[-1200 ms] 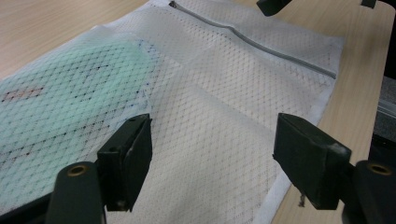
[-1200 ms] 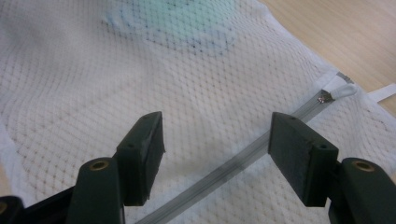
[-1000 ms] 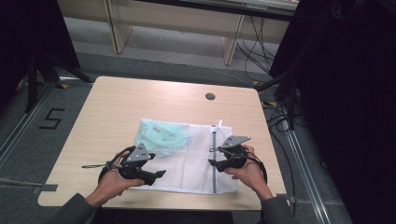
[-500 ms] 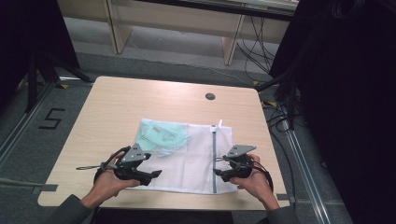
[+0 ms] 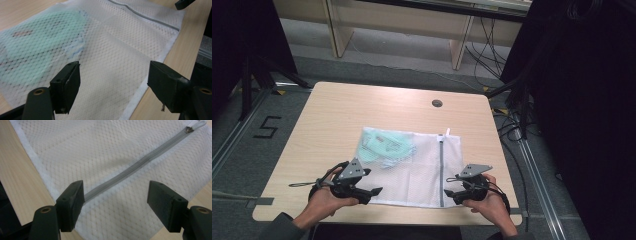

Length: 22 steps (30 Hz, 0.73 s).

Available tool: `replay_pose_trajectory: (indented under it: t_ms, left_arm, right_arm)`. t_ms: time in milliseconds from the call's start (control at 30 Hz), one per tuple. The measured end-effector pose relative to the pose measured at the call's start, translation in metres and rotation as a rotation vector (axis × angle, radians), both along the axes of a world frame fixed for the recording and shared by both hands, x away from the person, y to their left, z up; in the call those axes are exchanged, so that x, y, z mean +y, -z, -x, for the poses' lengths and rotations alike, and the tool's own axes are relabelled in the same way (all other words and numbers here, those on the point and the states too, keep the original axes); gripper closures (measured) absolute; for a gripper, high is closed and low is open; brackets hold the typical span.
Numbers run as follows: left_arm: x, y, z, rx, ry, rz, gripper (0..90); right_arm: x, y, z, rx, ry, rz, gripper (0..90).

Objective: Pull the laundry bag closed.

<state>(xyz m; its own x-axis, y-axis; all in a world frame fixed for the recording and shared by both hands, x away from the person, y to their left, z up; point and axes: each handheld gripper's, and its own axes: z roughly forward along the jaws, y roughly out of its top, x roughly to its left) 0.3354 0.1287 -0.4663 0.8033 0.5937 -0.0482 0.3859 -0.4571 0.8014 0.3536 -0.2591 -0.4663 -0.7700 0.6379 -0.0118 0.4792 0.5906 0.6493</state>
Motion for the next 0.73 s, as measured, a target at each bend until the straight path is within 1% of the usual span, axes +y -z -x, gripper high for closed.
replay_pose_trajectory:
  t_ms: [33, 67, 100, 133, 167, 200, 233, 267, 300, 367, 400, 433, 467, 500, 533, 567, 600, 633, 667, 700, 733]
  left_arm:
    - [0.000, -0.001, 0.000, 0.002, 0.015, -0.014, 25.4]
    - [-0.001, 0.000, 0.001, -0.003, 0.000, -0.019, 25.4]
    - [-0.001, 0.000, 0.001, -0.010, 0.015, -0.016, 25.3]
    - [-0.001, 0.000, 0.002, -0.003, 0.008, -0.012, 25.3]
    - [-0.002, 0.001, 0.004, 0.004, -0.002, 0.005, 25.3]
    - [-0.002, 0.001, 0.003, -0.006, 0.009, -0.002, 25.3]
    - [-0.001, 0.000, 0.003, -0.012, 0.023, -0.023, 25.3]
    - [-0.001, 0.001, 0.004, 0.006, 0.005, -0.011, 25.2]
    - [-0.001, 0.001, 0.003, 0.009, 0.005, -0.012, 25.2]
    - [0.001, 0.000, 0.001, -0.010, 0.013, -0.030, 25.1]
    - [-0.001, 0.001, 0.003, 0.011, -0.014, -0.006, 25.0]
    - [-0.001, 0.001, 0.003, 0.011, -0.016, -0.004, 25.0]
    - [0.000, 0.001, 0.003, 0.010, -0.001, -0.015, 25.0]
    - [0.000, 0.001, 0.002, 0.002, 0.004, -0.022, 25.0]
    - [0.000, 0.001, 0.002, 0.000, 0.008, -0.026, 25.0]
    - [0.000, 0.000, 0.002, -0.010, 0.017, -0.036, 25.0]
    - [0.000, 0.000, 0.002, -0.006, 0.011, -0.032, 25.0]
    - [0.000, 0.001, 0.002, -0.001, 0.006, -0.032, 25.0]
    - [0.000, 0.001, 0.002, 0.003, 0.011, -0.027, 25.0]
    - [0.000, 0.001, 0.002, 0.002, 0.001, -0.020, 25.0]
    - [0.000, 0.001, 0.002, 0.011, 0.000, -0.016, 25.0]
  right_arm:
    - [0.001, 0.003, 0.002, -0.020, 0.017, -0.020, 30.4]
    - [-0.001, 0.002, 0.002, -0.016, 0.002, -0.005, 30.3]
    - [-0.001, 0.003, 0.004, -0.018, -0.004, -0.004, 30.0]
    - [-0.002, 0.001, 0.006, 0.006, -0.009, 0.009, 29.9]
    - [-0.001, 0.005, 0.008, -0.007, 0.002, -0.011, 29.7]
    - [-0.003, 0.003, 0.009, -0.002, -0.012, 0.009, 29.4]
    - [-0.003, 0.004, 0.010, 0.000, -0.008, 0.005, 29.4]
    - [-0.003, 0.005, 0.012, 0.001, 0.000, 0.002, 29.4]
    - [-0.004, 0.005, 0.013, 0.001, -0.002, 0.006, 29.3]
    - [-0.006, 0.003, 0.014, 0.021, -0.008, 0.023, 29.3]
    - [-0.006, 0.004, 0.014, 0.012, -0.006, 0.018, 29.3]
    - [-0.006, 0.004, 0.014, 0.014, -0.007, 0.019, 29.2]
    - [-0.005, 0.003, 0.014, 0.014, -0.010, 0.020, 29.2]
    - [-0.004, 0.006, 0.014, -0.009, -0.003, 0.003, 29.2]
    - [-0.005, 0.005, 0.014, -0.001, -0.007, 0.013, 29.2]
    - [-0.004, 0.006, 0.015, 0.008, 0.001, 0.010, 29.2]
    - [-0.004, 0.004, 0.015, 0.027, -0.005, 0.020, 29.1]
    - [-0.004, 0.005, 0.015, 0.022, 0.005, 0.010, 29.0]
    - [-0.004, 0.006, 0.015, 0.021, 0.005, 0.010, 29.0]
    - [-0.004, 0.005, 0.015, 0.024, 0.010, 0.010, 29.0]
    - [-0.004, 0.005, 0.015, 0.026, 0.009, 0.012, 28.8]
